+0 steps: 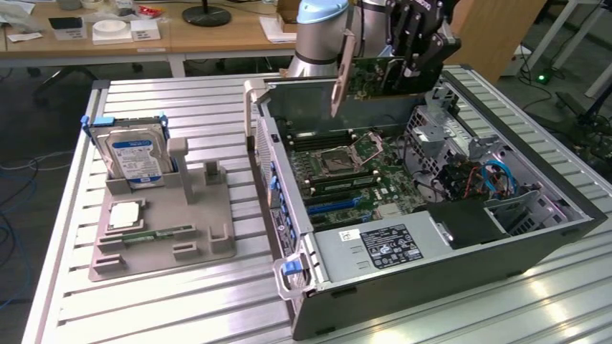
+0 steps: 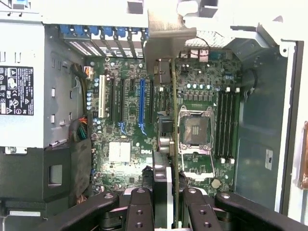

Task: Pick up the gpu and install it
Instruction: 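Insert the gpu into the slot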

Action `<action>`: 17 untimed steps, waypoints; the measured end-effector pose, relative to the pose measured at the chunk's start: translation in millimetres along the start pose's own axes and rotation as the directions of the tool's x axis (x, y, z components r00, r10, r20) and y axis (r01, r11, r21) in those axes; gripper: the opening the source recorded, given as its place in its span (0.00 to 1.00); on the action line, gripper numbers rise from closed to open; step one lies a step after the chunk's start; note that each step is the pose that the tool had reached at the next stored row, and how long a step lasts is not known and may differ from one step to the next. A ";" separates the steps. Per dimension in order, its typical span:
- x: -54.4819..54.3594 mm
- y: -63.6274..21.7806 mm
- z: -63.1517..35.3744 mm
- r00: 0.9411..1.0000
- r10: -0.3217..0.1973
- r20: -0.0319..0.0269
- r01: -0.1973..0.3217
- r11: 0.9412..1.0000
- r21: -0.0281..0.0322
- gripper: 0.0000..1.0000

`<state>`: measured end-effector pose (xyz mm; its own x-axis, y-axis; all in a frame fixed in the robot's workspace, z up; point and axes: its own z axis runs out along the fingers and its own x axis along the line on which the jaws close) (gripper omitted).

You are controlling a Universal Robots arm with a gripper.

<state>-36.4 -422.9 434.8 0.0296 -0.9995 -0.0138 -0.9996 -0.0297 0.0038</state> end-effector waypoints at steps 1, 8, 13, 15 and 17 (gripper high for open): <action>0.1 0.6 0.0 1.000 -0.006 0.000 0.006 1.000 0.000 0.28; 0.2 2.5 0.0 0.999 -0.047 0.000 0.047 0.999 0.000 0.28; 0.4 2.7 0.0 0.999 -0.054 0.000 0.054 0.999 -0.001 0.28; 0.4 2.7 0.0 0.999 -0.054 0.000 0.054 0.999 -0.001 0.28; 0.4 2.7 0.0 0.998 -0.055 0.000 0.055 0.998 -0.001 0.28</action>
<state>-39.1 -423.3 434.8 0.0846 -0.9963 -0.0138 -0.9964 -0.0847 0.0036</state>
